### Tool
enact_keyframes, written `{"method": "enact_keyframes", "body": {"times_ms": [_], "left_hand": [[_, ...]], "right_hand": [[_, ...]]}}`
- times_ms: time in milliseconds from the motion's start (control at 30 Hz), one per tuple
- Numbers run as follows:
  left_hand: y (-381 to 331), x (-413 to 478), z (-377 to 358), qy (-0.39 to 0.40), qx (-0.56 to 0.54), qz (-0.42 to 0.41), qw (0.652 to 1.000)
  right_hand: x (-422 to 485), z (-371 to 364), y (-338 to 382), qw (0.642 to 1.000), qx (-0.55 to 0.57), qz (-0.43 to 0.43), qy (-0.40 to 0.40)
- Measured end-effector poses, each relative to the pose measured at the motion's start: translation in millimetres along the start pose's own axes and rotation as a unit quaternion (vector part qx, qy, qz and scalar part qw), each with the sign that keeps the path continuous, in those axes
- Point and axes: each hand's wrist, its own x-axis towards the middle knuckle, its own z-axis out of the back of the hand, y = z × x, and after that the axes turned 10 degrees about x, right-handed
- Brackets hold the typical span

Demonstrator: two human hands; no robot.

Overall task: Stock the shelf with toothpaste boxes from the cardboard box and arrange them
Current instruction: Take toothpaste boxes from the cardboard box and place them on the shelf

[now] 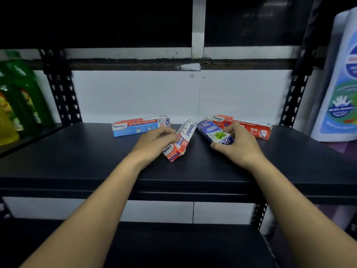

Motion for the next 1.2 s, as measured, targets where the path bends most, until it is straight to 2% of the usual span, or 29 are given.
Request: {"method": "enact_keyframes", "body": {"times_ms": [100,233,400,467,567,700,1200], "left_hand": [[1,0,1,-0.005,-0.005,0.001,1.000],[3,0,0,0.009,0.031,-0.003,0.999],[-8,-9,-3,0.028,0.137,0.000,0.990],[-10,-10,-4,0.020,0.164,-0.009,0.986],[-8,-9,-4,-0.037,0.155,-0.013,0.987],[-9,-11,-3,-0.083,0.201,-0.031,0.976],[-7,-11,-5,-0.094,0.270,-0.052,0.957]], "right_hand": [[-4,0,4,1.000,0.003,-0.025,0.015],[-4,-2,6,0.999,-0.031,0.010,0.040],[-6,-1,8,0.993,-0.076,0.038,0.081],[-6,-1,8,0.994,-0.075,0.032,0.071],[-7,0,8,0.995,-0.076,0.023,0.055],[-8,0,7,0.997,-0.071,0.008,0.041],[-11,3,7,0.998,-0.068,0.001,-0.014]]}}
